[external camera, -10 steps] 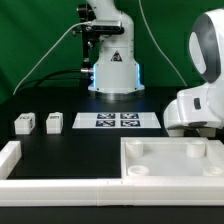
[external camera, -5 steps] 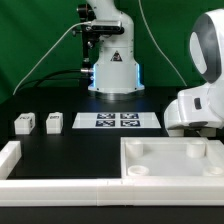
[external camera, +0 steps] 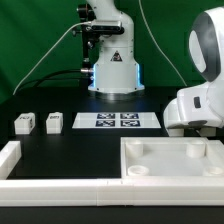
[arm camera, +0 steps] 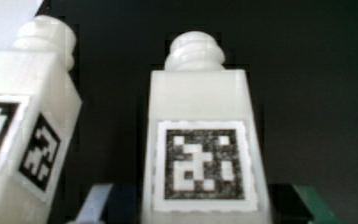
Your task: Assemble one leg
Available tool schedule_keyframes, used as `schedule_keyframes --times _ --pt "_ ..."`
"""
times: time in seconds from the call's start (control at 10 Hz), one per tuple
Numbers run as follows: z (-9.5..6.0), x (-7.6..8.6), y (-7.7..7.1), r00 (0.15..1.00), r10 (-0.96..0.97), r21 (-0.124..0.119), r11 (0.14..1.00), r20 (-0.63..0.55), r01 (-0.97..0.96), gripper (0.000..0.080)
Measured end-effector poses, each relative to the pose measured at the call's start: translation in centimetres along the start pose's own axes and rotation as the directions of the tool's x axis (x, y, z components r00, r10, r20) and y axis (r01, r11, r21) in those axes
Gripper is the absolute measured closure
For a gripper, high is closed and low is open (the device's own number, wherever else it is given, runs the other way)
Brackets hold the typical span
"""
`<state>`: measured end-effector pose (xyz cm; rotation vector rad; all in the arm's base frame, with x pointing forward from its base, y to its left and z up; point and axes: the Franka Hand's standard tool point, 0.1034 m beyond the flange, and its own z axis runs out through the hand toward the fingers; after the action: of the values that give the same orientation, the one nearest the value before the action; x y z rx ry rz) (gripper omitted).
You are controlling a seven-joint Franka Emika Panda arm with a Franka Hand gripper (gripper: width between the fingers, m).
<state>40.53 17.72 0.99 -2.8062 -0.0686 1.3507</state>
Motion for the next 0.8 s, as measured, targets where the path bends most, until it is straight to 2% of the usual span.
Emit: schedule_keyframes --times 0.1,0.3,0.4,0.6,0.7,0.8 --pt "-0.8 -0.5 0.1 1.000 0.008 -0.006 1.000 -0.010 -0.008 0.0507" --pt "-2.9 -2.8 0.7 0.998 0.038 -0.014 0.999 -0.051 -0.039 0.0506" --pt "-3.7 -3.6 1.1 0.998 0.039 -0.014 0.999 -0.051 -0.040 0.0506" --pt "-6.7 -5.4 2.3 0.996 0.022 -0.002 1.000 -0.083 -0.023 0.0506" --pt "-7.4 -5.9 2.6 0.993 0.019 0.002 1.000 -0.114 -0.019 0.0506" --pt "-6.8 -5.9 2.5 0.994 0.017 -0.002 1.000 -0.106 -0.018 0.0506"
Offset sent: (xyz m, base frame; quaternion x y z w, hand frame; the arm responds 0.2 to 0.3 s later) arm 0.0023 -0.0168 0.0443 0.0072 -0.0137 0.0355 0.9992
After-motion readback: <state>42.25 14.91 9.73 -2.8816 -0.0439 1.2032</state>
